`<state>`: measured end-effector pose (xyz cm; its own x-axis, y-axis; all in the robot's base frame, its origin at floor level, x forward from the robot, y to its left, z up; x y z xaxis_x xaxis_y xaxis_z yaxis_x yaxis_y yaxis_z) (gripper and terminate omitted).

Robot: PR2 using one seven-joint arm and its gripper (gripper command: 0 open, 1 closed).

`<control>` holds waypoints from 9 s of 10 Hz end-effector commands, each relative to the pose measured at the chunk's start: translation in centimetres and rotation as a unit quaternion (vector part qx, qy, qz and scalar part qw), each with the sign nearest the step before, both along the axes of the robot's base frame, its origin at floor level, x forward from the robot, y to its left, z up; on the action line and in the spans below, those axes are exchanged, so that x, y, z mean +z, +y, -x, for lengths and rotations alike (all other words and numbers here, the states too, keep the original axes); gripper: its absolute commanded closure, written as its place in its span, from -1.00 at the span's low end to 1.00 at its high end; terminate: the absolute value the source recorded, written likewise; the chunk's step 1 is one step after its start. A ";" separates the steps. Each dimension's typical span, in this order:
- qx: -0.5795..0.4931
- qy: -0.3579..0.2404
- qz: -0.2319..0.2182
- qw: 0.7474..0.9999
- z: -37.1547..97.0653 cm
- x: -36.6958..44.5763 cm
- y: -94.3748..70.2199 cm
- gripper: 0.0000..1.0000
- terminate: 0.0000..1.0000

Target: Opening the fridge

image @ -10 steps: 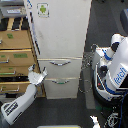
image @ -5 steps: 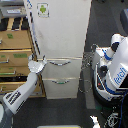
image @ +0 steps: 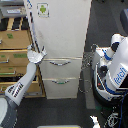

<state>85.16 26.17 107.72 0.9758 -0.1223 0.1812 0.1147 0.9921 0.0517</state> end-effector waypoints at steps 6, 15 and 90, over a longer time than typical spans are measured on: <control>-0.075 -0.027 -0.029 0.996 -6.6 -1.8 1.2 -1.00 -1.00; -0.111 0.002 0.038 0.993 -5.0 -3.0 0.9 1.00 -1.00; -0.155 -0.060 0.027 0.986 31.4 -7.1 4.4 -1.00 -1.00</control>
<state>54.38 28.83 103.32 0.8179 -0.4828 0.3129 0.4776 0.8730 0.0985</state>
